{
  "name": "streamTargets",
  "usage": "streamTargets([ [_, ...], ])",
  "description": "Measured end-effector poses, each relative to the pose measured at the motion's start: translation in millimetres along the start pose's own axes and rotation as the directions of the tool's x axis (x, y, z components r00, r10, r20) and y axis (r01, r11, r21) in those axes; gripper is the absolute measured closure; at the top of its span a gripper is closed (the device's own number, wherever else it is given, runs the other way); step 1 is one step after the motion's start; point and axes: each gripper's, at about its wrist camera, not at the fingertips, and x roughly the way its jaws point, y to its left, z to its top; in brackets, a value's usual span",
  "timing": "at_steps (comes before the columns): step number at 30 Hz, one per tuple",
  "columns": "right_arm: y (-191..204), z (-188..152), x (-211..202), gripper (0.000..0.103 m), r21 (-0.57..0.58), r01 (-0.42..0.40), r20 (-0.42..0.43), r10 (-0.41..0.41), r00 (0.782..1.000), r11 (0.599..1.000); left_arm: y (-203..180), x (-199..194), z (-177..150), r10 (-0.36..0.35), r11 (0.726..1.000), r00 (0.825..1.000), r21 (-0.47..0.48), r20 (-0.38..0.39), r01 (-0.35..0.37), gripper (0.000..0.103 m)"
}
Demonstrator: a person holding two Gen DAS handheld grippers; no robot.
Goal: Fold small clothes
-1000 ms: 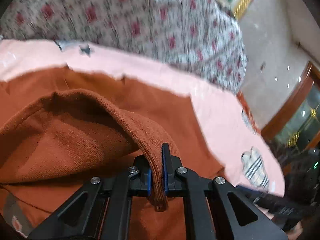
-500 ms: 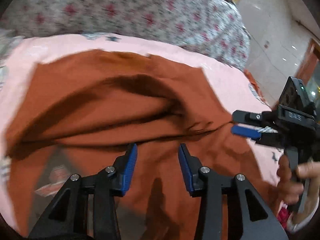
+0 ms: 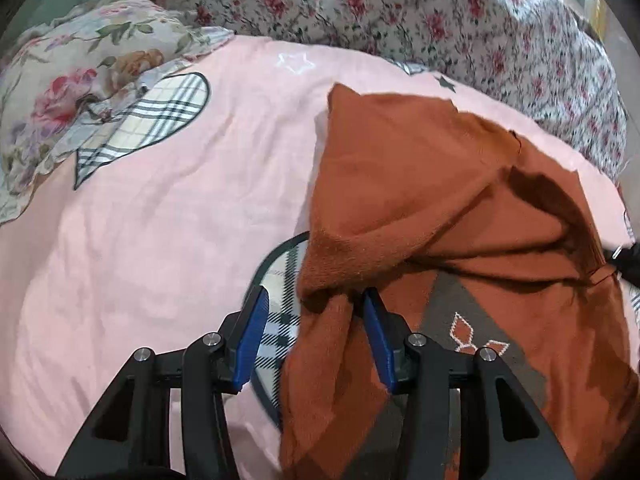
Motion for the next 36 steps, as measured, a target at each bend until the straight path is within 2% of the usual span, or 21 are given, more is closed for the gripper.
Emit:
streamTargets([
  [3,6.3,14.2,-41.4,0.098,-0.066,-0.011,0.131,0.020,0.991,0.998,-4.1,9.9,3.7,0.033,0.999,0.999,0.013,-0.006,-0.033,0.055],
  [5,1.2,24.7,-71.4,0.098,-0.092,0.026,0.212,-0.006,0.977,0.995,-6.5,12.1,4.5,0.048,0.999,0.999,0.017,-0.006,-0.048,0.055],
  [8,-15.5,32.9,-79.7,0.098,-0.077,0.095,0.232,-0.074,0.970,0.993,-2.9,13.3,5.3,0.055,0.998,0.998,-0.002,-0.002,-0.055,0.056],
  [13,-53.7,33.1,-41.8,0.098,-0.041,0.182,0.125,-0.176,0.977,0.982,1.7,12.9,6.8,0.060,0.998,0.998,-0.032,0.005,-0.059,0.058],
  [15,-61.0,30.7,-32.4,0.098,-0.037,0.197,0.106,-0.192,0.976,0.980,12.5,11.3,7.3,0.037,0.995,0.999,-0.092,0.009,-0.036,0.058],
  [17,-62.4,32.2,-34.1,0.098,-0.027,0.181,0.114,-0.177,0.978,0.983,26.1,10.8,7.5,-0.036,0.986,0.999,-0.163,-0.003,0.035,0.059],
  [18,-62.7,32.8,-36.6,0.098,-0.018,0.163,0.125,-0.160,0.979,0.986,28.2,8.5,7.3,-0.076,0.984,0.997,-0.160,-0.015,0.073,0.059],
  [21,-69.0,31.8,-38.9,0.096,0.015,0.106,0.111,-0.107,0.988,0.994,25.0,-2.9,4.1,-0.192,0.980,0.978,-0.067,-0.076,0.187,0.060],
  [22,-71.1,31.4,-37.6,0.092,0.022,0.092,0.096,-0.094,0.991,0.996,26.4,-10.8,4.6,-0.236,0.971,0.969,-0.057,-0.075,0.232,0.058],
  [24,-76.8,28.8,-35.2,0.074,0.044,0.056,0.069,-0.059,0.996,0.997,30.4,-23.3,13.5,-0.292,0.956,0.955,-0.058,-0.046,0.289,0.051],
  [25,-79.3,26.9,-35.0,0.060,0.055,0.042,0.066,-0.045,0.997,0.998,31.7,-26.2,21.5,-0.301,0.952,0.953,-0.062,-0.029,0.299,0.044],
  [26,-77.7,25.5,-33.8,0.057,0.057,0.031,0.072,-0.035,0.997,0.998,31.6,-26.6,29.3,-0.301,0.952,0.953,-0.064,-0.018,0.300,0.037],
  [30,-72.2,22.4,-34.4,0.057,0.041,0.013,0.078,-0.016,0.997,0.999,14.7,0.6,81.9,-0.271,0.962,0.962,-0.015,-0.008,0.271,0.027],
  [34,-65.6,21.1,-32.1,0.056,-0.011,0.032,0.068,-0.031,0.997,0.999,-7.6,52.6,118.4,-0.226,0.973,0.971,0.039,-0.075,0.229,0.027],
  [36,-62.6,19.2,-29.2,0.056,-0.048,0.046,0.056,-0.043,0.997,0.998,-13.9,70.3,128.5,-0.222,0.972,0.970,0.052,-0.096,0.227,0.027],
])
